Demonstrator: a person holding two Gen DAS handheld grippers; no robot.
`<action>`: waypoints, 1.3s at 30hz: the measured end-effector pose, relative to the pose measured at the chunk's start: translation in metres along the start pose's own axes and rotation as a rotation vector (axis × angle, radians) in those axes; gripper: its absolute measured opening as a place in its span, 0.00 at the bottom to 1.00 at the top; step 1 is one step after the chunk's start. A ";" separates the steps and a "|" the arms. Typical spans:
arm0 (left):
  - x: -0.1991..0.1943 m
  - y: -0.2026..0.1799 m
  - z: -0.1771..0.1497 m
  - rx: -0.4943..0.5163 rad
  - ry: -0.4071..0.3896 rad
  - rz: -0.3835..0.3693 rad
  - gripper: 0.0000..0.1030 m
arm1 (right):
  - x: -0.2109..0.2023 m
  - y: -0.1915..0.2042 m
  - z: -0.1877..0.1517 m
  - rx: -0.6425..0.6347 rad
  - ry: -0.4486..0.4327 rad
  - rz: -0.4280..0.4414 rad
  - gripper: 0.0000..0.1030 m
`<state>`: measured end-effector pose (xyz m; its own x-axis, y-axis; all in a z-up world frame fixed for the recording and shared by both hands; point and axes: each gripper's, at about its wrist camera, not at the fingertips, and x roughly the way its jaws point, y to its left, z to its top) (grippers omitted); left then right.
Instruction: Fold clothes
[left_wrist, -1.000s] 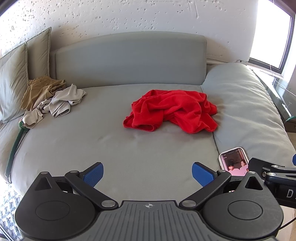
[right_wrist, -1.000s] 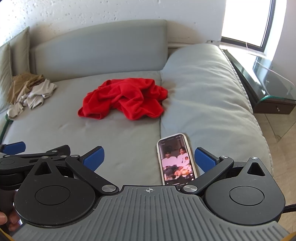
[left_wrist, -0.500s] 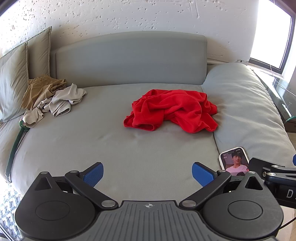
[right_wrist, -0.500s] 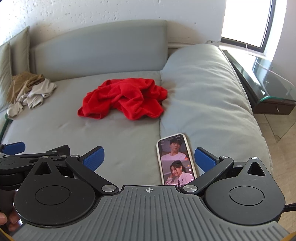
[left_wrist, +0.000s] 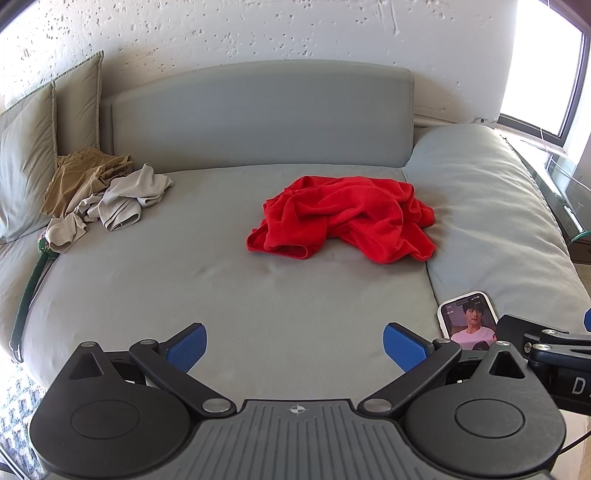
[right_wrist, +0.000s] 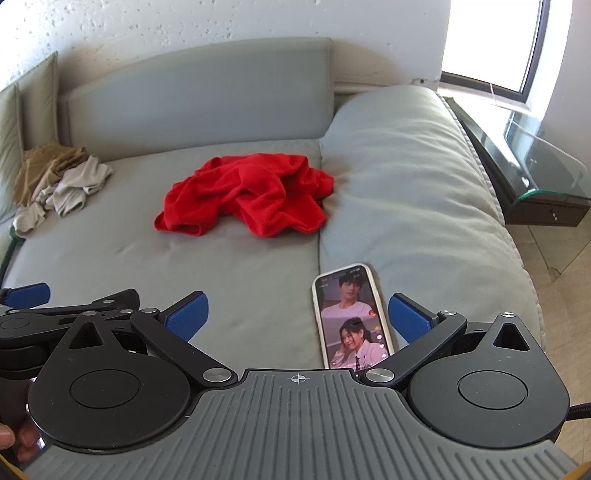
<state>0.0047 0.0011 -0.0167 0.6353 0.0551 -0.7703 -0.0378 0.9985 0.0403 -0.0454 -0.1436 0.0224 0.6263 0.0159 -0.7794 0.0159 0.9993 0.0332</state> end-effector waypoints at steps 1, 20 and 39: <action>0.002 0.000 0.000 -0.006 0.006 -0.006 0.99 | 0.002 -0.001 0.000 0.009 0.008 0.009 1.00; 0.019 0.038 0.014 -0.135 -0.075 -0.031 0.99 | 0.025 -0.024 0.024 0.099 -0.013 0.122 1.00; 0.046 0.038 0.014 -0.046 -0.032 -0.007 0.98 | 0.073 -0.017 0.024 0.078 0.016 0.119 0.96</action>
<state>0.0431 0.0416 -0.0421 0.6598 0.0486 -0.7499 -0.0677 0.9977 0.0051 0.0191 -0.1602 -0.0203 0.6148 0.1355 -0.7769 0.0031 0.9847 0.1741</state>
